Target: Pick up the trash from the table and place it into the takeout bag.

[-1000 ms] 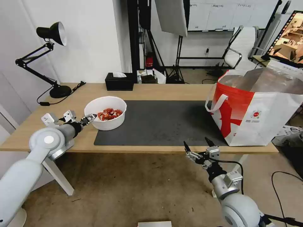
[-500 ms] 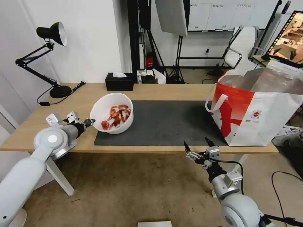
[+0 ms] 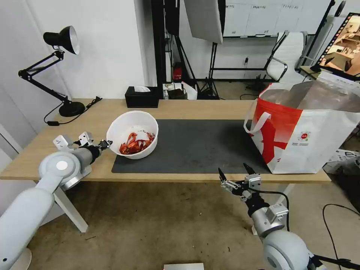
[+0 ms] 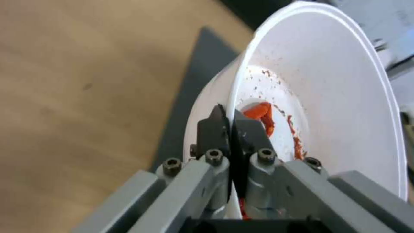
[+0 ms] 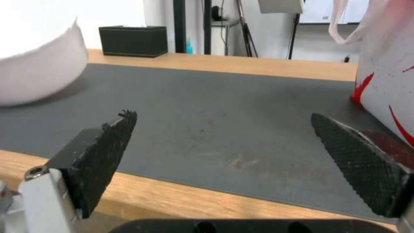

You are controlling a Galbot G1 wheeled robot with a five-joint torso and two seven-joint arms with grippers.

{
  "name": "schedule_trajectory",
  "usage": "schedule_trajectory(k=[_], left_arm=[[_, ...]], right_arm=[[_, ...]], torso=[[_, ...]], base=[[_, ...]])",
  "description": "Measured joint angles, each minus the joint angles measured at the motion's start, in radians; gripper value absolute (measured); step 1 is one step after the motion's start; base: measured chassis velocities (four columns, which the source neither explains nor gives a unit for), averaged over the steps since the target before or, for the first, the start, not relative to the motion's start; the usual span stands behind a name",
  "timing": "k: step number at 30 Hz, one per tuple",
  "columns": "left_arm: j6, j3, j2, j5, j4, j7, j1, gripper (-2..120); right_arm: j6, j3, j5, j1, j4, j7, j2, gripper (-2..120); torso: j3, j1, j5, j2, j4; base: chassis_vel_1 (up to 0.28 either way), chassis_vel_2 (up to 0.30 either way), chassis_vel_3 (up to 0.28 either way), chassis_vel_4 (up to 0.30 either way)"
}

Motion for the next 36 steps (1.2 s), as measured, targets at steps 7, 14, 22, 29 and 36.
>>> schedule_trajectory(k=[7,14,22,29,36], left_arm=[[-0.043,0.083,0.021,0.032,-0.059,0.029,-0.13,0],[-0.069,0.286,-0.013,0.027,-0.044,0.024,-0.382,0],[-0.093,0.53,-0.125,0.008,0.041,0.024,-0.65,0],[-0.107,0.673,-0.292,-0.017,0.17,0.024,-0.867,0],[-0.114,0.731,-0.526,-0.02,0.372,0.035,-1.022,0]], right_arm=[[0.0,0.0,0.0,0.0,0.0,0.0,0.0,100],[0.0,0.0,0.0,0.0,0.0,0.0,0.0,100],[0.0,0.0,0.0,0.0,0.0,0.0,0.0,100],[0.0,0.0,0.0,0.0,0.0,0.0,0.0,100],[0.0,0.0,0.0,0.0,0.0,0.0,0.0,100]], torso=[[0.0,0.0,0.0002,0.0,0.0001],[0.0,0.0,0.0005,0.0,-0.0001],[0.0,0.0,0.0005,0.0,-0.0004],[0.0,0.0,0.0006,0.0,-0.0003],[0.0,0.0,0.0004,0.0,0.0]], base=[[0.0,0.0,0.0,0.0],[0.0,0.0,0.0,0.0],[0.0,0.0,0.0,0.0],[0.0,0.0,0.0,0.0],[0.0,0.0,0.0,0.0]])
